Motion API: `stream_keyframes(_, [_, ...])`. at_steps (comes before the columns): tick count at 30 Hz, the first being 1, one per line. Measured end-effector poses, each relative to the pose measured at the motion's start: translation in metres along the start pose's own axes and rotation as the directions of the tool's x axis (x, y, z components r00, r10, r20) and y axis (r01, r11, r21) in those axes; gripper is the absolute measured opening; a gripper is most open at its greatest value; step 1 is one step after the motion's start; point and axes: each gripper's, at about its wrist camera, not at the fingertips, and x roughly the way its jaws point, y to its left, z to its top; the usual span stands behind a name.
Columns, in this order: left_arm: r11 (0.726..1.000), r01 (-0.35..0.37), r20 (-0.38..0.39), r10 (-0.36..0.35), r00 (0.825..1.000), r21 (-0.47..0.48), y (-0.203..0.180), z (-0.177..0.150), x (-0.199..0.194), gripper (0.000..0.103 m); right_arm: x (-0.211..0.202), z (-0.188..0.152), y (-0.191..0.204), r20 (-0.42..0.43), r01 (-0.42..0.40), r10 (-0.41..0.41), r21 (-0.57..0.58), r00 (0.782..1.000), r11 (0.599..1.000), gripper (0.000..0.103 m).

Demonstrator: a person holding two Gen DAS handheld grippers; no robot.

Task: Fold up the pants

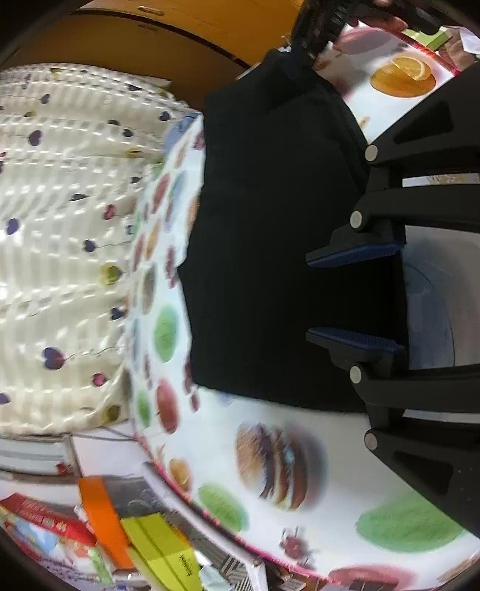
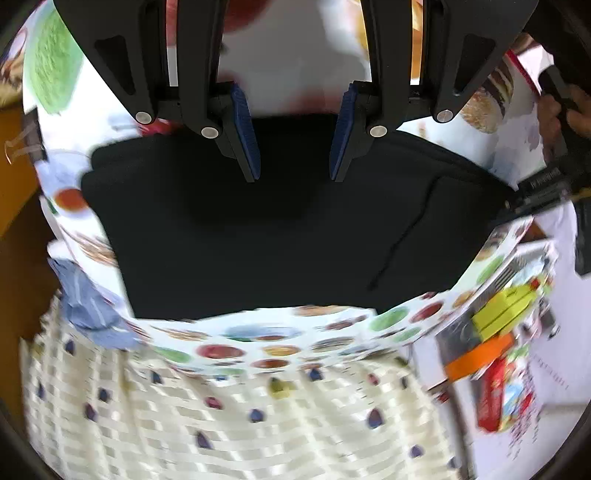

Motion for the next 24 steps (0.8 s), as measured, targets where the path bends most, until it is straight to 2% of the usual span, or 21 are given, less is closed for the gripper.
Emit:
stream_keyframes(1, [1.0, -0.006, -0.015, 0.006, 1.0, 0.0, -0.002, -0.002, 0.004, 0.036, -0.003, -0.001, -0.006, 0.003, 0.007, -0.007, 0.017, 1.0, 1.0, 0.04])
stream_keyframes(2, [0.999, -0.028, 0.012, 0.028, 1.0, 0.018, -0.006, -0.003, 0.002, 0.036, -0.005, -0.002, -0.012, 0.005, 0.016, -0.017, 0.036, 1.0, 0.999, 0.04])
stream_keyframes(5, [0.997, -0.06, 0.014, 0.059, 0.998, 0.052, -0.013, -0.005, 0.003, 0.037, -0.013, -0.006, -0.029, 0.018, 0.026, -0.028, 0.082, 0.999, 0.996, 0.042])
stream_keyframes(7, [0.998, -0.056, 0.011, 0.056, 0.998, 0.042, -0.012, -0.005, 0.002, 0.037, -0.017, -0.007, -0.038, 0.026, 0.032, -0.035, 0.11, 0.999, 0.993, 0.051])
stream_keyframes(11, [1.0, -0.026, 0.002, 0.026, 1.0, 0.01, -0.009, 0.0, 0.001, 0.036, -0.029, -0.011, -0.06, 0.048, 0.047, -0.058, 0.194, 0.997, 0.98, 0.052])
stream_keyframes(15, [1.0, -0.028, 0.002, 0.028, 1.0, 0.014, -0.011, 0.001, 0.006, 0.036, -0.034, -0.014, -0.082, 0.057, 0.051, -0.071, 0.293, 0.996, 0.955, 0.052])
stream_keyframes(19, [0.999, -0.033, 0.005, 0.033, 0.999, 0.032, -0.015, 0.0, 0.007, 0.037, -0.029, -0.018, -0.1, 0.04, 0.014, -0.032, 0.398, 0.999, 0.917, 0.052])
stream_keyframes(24, [1.0, -0.009, 0.005, 0.009, 1.0, 0.013, -0.012, 0.0, 0.007, 0.038, -0.024, -0.013, -0.109, 0.072, -0.057, 0.026, 0.482, 0.997, 0.874, 0.056])
